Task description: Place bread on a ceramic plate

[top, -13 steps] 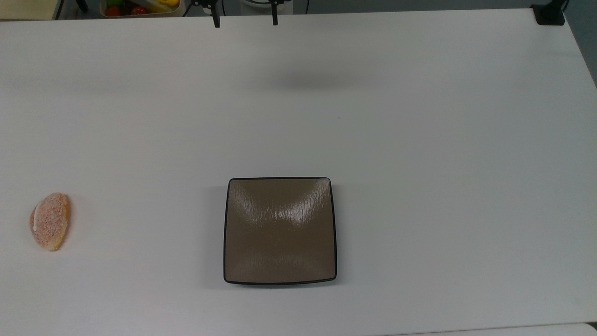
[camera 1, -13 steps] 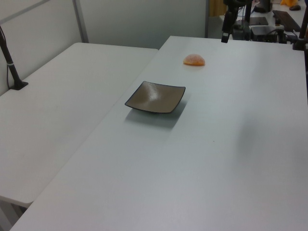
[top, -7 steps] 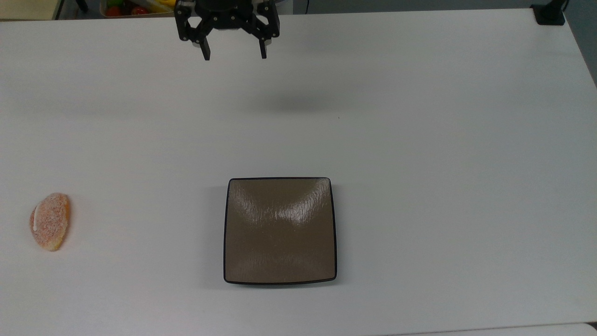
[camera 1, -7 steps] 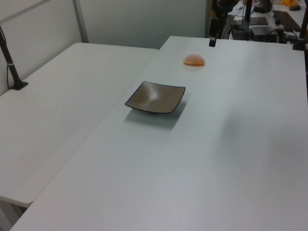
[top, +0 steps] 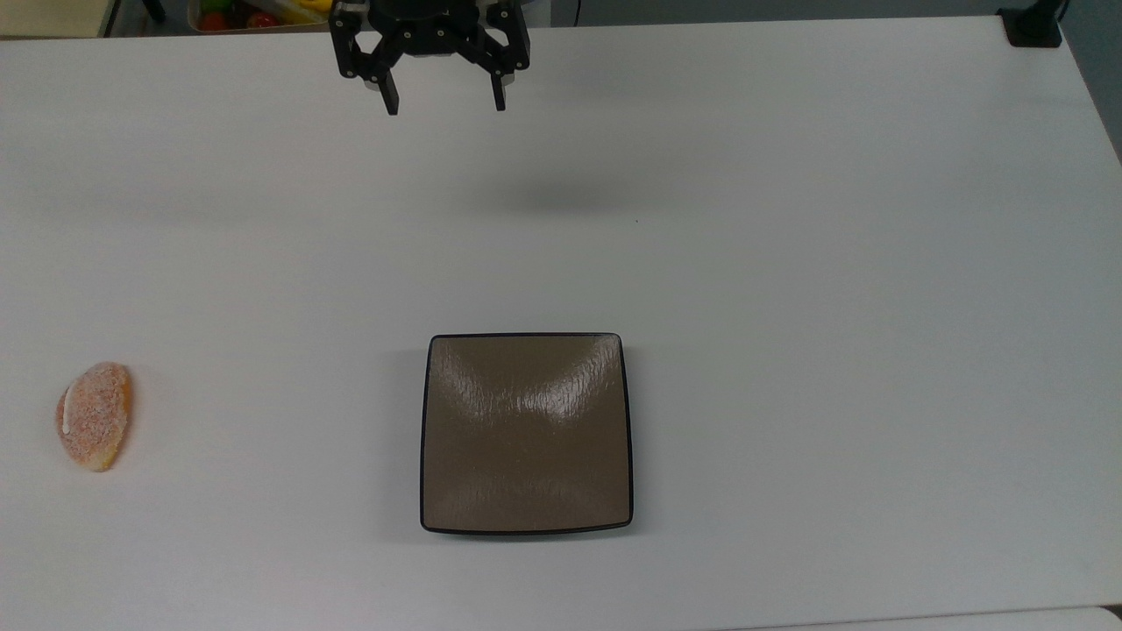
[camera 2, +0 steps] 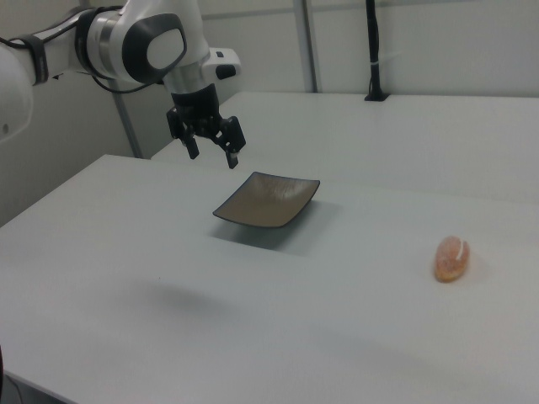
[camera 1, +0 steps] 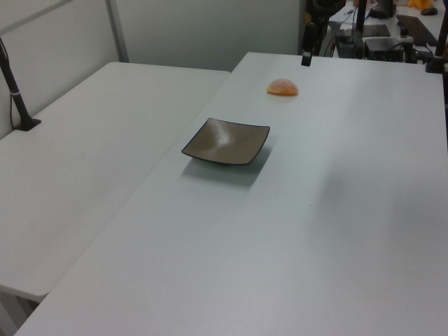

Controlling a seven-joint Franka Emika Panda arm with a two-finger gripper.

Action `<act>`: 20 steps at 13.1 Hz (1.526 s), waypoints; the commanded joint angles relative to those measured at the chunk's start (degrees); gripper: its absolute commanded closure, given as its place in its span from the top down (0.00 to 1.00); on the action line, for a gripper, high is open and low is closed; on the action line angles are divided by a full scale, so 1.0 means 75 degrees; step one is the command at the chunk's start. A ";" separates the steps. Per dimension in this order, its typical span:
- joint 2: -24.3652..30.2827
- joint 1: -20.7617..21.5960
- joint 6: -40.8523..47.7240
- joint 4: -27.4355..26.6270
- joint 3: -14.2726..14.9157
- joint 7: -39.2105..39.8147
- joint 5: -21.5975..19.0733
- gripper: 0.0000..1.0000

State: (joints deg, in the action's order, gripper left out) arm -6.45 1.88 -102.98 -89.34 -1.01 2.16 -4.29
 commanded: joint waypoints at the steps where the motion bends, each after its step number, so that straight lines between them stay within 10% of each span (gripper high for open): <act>1: 0.0017 0.0066 0.0020 0.0006 0.0006 0.0087 -0.0155 1.00; 20: -0.0159 0.0019 -0.0472 -0.0005 -0.0018 0.0087 -0.0097 1.00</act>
State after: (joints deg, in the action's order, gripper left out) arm -7.36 1.76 -104.41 -89.36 -1.49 2.16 -4.29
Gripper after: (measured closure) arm 0.000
